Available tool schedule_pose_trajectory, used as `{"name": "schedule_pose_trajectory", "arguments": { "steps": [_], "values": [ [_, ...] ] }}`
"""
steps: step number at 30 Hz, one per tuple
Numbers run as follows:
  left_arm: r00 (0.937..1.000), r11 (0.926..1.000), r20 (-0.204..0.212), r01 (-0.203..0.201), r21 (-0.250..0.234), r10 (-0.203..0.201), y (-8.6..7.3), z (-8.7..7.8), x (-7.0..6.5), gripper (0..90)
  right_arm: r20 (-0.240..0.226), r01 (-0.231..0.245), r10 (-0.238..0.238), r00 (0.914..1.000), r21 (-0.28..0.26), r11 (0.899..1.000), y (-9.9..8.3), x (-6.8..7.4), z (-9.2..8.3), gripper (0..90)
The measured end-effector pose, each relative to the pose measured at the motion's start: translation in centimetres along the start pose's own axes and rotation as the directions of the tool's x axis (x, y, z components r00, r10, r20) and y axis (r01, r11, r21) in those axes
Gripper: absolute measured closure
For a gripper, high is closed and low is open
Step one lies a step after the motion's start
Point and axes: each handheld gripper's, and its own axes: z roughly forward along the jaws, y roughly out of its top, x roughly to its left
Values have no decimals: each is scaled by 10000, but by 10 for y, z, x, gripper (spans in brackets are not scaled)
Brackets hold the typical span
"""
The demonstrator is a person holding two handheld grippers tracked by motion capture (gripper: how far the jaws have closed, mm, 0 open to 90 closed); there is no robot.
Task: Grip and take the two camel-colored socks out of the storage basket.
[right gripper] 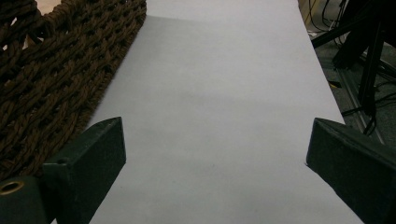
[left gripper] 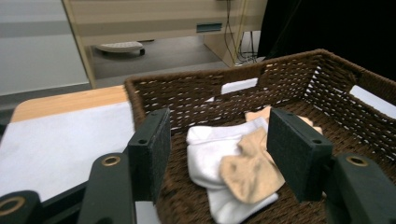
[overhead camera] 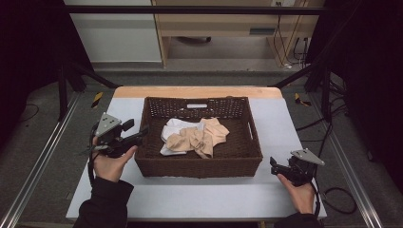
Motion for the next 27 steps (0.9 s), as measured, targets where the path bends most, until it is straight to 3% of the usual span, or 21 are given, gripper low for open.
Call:
{"name": "schedule_pose_trajectory", "arguments": {
  "steps": [6, 17, 27],
  "values": [
    [9996, 9999, 250, -130, 5, 130, 6, 19, -14, 398, 17, 117, -117, 9999, -1, 9999, 0, 1, 0, 50],
    [9994, 9996, 305, -153, 231, 146, 20, 45, -26, 409, 29, 99, -99, 9999, 58, 9999, 0, 1, 2, 50],
    [9988, 9992, 403, -288, 281, 277, 21, 70, -34, 414, 60, 172, -172, 9998, 108, 9998, 0, 1, 3, 50]
  ]
}}
